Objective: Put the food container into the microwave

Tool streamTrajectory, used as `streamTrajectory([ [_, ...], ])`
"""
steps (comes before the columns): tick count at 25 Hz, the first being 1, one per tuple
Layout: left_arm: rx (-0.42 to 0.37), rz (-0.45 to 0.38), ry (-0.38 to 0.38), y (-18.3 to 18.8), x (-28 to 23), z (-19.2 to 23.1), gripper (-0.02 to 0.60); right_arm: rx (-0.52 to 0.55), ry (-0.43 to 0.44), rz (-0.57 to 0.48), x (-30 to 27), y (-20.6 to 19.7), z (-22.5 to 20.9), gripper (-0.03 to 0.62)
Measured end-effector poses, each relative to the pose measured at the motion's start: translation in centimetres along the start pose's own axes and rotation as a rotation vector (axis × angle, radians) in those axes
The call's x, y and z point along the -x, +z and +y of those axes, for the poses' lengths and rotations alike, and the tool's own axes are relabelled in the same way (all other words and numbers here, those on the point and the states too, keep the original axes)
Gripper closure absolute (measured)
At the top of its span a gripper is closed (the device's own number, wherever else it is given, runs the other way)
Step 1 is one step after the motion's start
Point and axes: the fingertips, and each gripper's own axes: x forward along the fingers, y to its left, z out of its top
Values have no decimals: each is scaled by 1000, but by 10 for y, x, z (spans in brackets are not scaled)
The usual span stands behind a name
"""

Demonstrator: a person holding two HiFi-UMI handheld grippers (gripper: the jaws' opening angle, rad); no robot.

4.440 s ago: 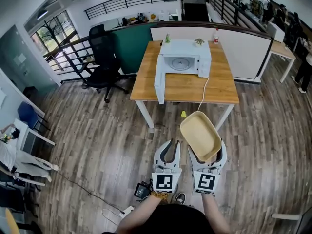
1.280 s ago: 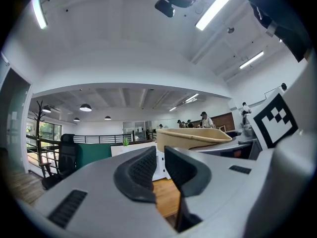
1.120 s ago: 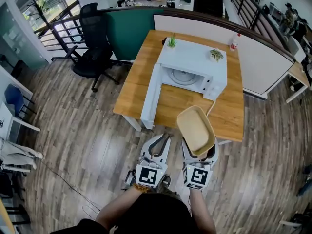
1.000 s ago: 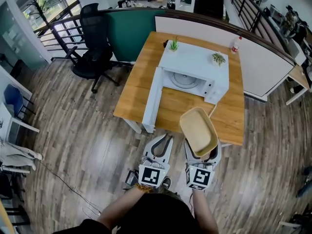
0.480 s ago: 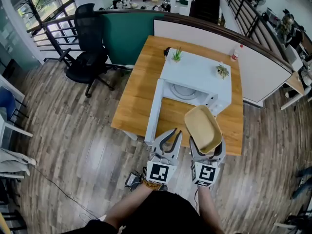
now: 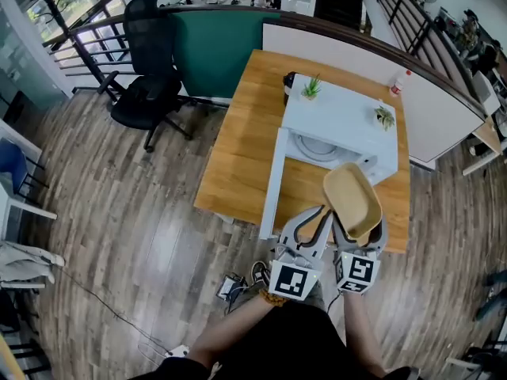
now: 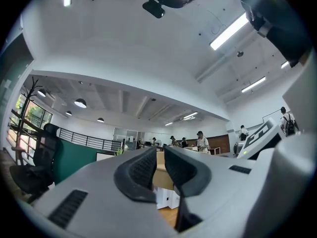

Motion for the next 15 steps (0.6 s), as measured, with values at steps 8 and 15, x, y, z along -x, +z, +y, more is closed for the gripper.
streamTrajectory([
  [8, -10, 11, 2, -11, -10, 2, 517, -84, 96, 11, -37, -28, 5, 54],
  [15, -68, 16, -2, -16, -20, -2, 517, -111, 169, 35, -63, -48, 14, 54],
])
